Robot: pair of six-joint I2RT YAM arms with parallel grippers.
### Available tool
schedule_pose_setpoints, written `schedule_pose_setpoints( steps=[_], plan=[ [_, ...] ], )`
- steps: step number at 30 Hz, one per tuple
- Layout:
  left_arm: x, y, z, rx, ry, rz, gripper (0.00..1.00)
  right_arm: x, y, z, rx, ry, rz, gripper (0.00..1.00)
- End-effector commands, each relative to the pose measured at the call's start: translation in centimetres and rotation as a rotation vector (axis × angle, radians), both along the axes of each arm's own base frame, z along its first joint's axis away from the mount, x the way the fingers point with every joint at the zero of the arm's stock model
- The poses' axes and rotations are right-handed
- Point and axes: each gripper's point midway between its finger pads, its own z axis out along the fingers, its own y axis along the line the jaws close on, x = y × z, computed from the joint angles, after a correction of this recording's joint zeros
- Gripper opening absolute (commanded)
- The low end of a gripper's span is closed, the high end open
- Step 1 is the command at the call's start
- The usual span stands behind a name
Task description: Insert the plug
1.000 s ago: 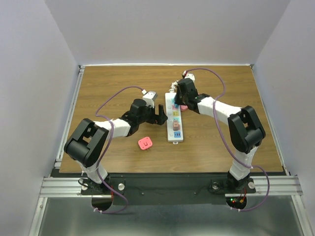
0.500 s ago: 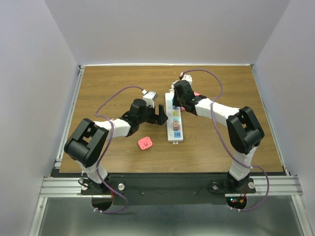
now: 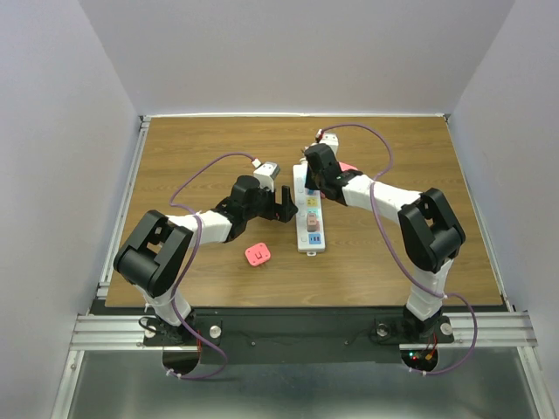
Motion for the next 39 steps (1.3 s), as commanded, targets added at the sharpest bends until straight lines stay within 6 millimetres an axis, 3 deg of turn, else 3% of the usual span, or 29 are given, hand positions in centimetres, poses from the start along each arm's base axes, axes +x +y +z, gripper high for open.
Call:
schedule_pose_setpoints(
  steps=[1,7,15,39],
  plan=[
    [0.7,-0.5,1.7,-0.024,-0.058,-0.012,0.98,0.0,0.7,-0.4,-0.033,0.003,0.004,0.00],
    [0.7,-0.5,1.7,-0.022,-0.059,-0.013,0.98,-0.4,1.0,-0.8,-0.094,0.001,0.008,0.00],
    [0.7,-0.3,1.8,-0.017,-0.063,-0.009,0.98,-1.1,-0.3,-2.8,-0.178,0.039,-0.011,0.00],
    [0.7,-0.2,1.5,-0.007,-0.060,-0.015,0.97,-3.0,-2.8,-6.2,-0.282,0.114,-0.033,0.01]
  ],
)
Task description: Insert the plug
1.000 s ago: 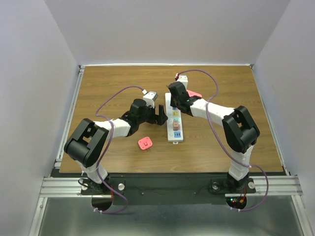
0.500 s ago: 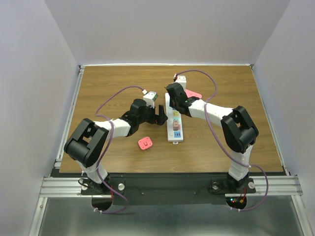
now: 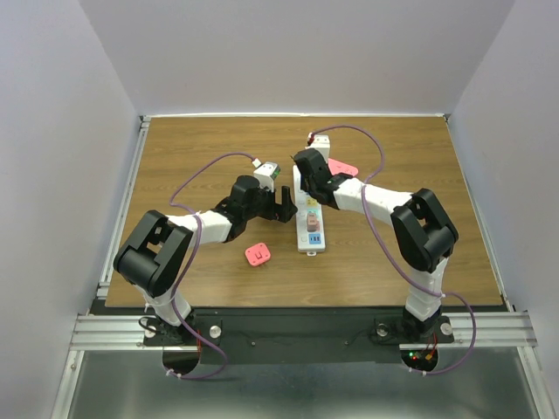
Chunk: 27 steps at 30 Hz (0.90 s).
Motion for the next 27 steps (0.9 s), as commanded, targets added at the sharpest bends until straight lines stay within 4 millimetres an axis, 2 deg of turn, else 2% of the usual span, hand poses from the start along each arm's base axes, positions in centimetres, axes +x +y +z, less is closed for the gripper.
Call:
schedule_pose_setpoints(
  steps=[1,27],
  plan=[
    [0.7,-0.2,1.6,-0.015,-0.052,-0.010,0.98,-3.1,-2.9,-6.1,-0.152,0.170,-0.009,0.00],
    [0.7,-0.1,1.3,-0.011,-0.044,-0.012,0.96,-6.8,-5.8,-10.3,-0.232,0.278,-0.025,0.01]
  ],
)
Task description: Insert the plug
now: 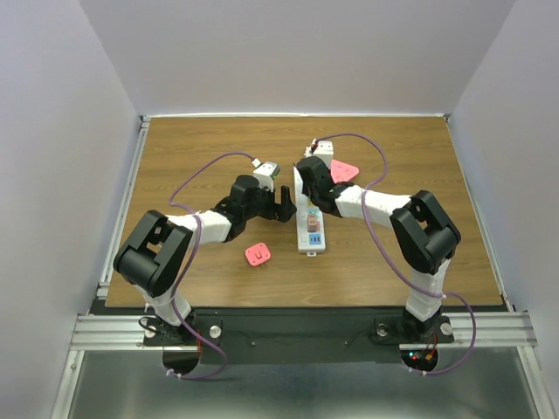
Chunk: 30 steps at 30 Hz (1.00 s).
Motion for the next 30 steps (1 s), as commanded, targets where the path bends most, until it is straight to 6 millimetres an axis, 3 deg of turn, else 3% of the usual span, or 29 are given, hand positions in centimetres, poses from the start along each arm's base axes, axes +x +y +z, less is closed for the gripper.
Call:
schedule_pose_setpoints(
  steps=[1,15,19,22,25,30],
  plan=[
    [0.5,-0.3,1.3,-0.015,-0.039,-0.012,0.96,-6.0,-5.2,-8.9,-0.248,0.315,0.002,0.01],
    [0.6,0.0,1.6,-0.015,-0.046,-0.003,0.95,-6.5,-4.5,-10.7,-0.231,0.366,0.017,0.00],
    [0.7,0.4,2.3,-0.019,-0.064,0.011,0.95,-6.1,-4.2,-9.6,-0.209,0.346,0.015,0.00],
    [0.8,0.8,2.7,-0.020,-0.076,0.027,0.95,-5.6,-3.3,-7.5,-0.164,0.310,0.028,0.01],
    [1.0,1.1,3.3,-0.023,-0.090,0.039,0.95,-5.0,-2.3,-5.7,-0.113,0.283,0.045,0.13],
    [1.1,1.5,4.4,-0.028,-0.101,0.053,0.95,-3.7,-1.1,-2.1,-0.049,0.215,0.056,0.46]
  ],
)
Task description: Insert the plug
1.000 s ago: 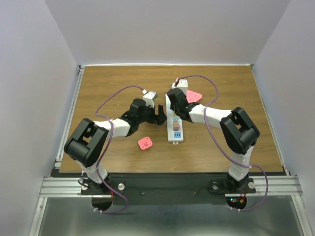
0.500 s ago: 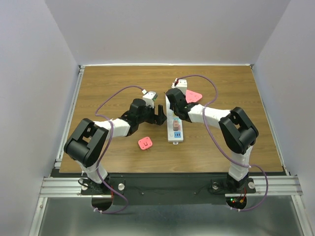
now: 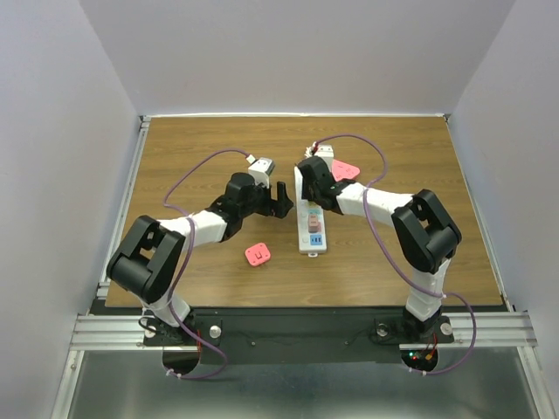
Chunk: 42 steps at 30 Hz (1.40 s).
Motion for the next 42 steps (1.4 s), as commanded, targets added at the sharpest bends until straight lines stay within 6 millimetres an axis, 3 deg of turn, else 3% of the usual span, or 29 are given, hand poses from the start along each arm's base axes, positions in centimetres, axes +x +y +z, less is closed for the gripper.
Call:
schedule_pose_setpoints(
  steps=[1,2,5,12,16,18,20,22,23,29,31,42],
  plan=[
    [0.5,0.5,3.3,-0.023,-0.078,0.018,0.95,-2.4,-1.2,-1.0,-0.063,0.121,0.024,0.49],
    [0.5,0.6,3.5,-0.022,-0.079,0.021,0.95,-2.2,-1.0,-0.5,-0.056,0.111,0.030,0.59],
    [0.4,1.0,4.3,-0.016,-0.093,0.036,0.95,-1.6,-0.4,0.8,-0.032,0.089,0.039,0.68],
    [-0.6,2.6,5.2,-0.016,-0.082,0.098,0.95,-1.5,-0.3,5.8,0.032,-0.002,0.047,0.77],
    [-2.1,4.2,3.9,-0.016,-0.038,0.157,0.95,-2.5,-1.1,7.8,0.051,-0.037,0.052,0.81],
    [-3.6,4.9,2.0,-0.005,0.008,0.169,0.95,-3.0,-1.7,9.2,0.068,-0.063,0.048,0.83],
    [-4.5,5.3,1.6,-0.017,0.027,0.193,0.95,-3.6,-2.2,9.3,0.074,-0.061,0.050,0.84],
    [-5.8,6.0,0.3,0.007,0.060,0.223,0.95,-4.2,-2.7,10.3,0.088,-0.082,0.050,0.86],
    [-6.7,6.3,-0.6,0.017,0.100,0.235,0.95,-4.6,-3.1,9.8,0.085,-0.075,0.047,0.86],
    [-8.8,7.7,-1.5,0.053,0.149,0.372,0.95,-6.3,-4.4,11.3,0.129,-0.115,0.051,0.88],
    [-9.2,8.0,-1.2,0.039,0.150,0.412,0.96,-6.7,-4.5,11.9,0.150,-0.130,0.061,0.89],
    [-12.5,8.2,-3.9,0.030,0.310,0.538,0.99,-7.4,-4.1,12.9,0.224,-0.148,0.176,0.96]
  ],
)
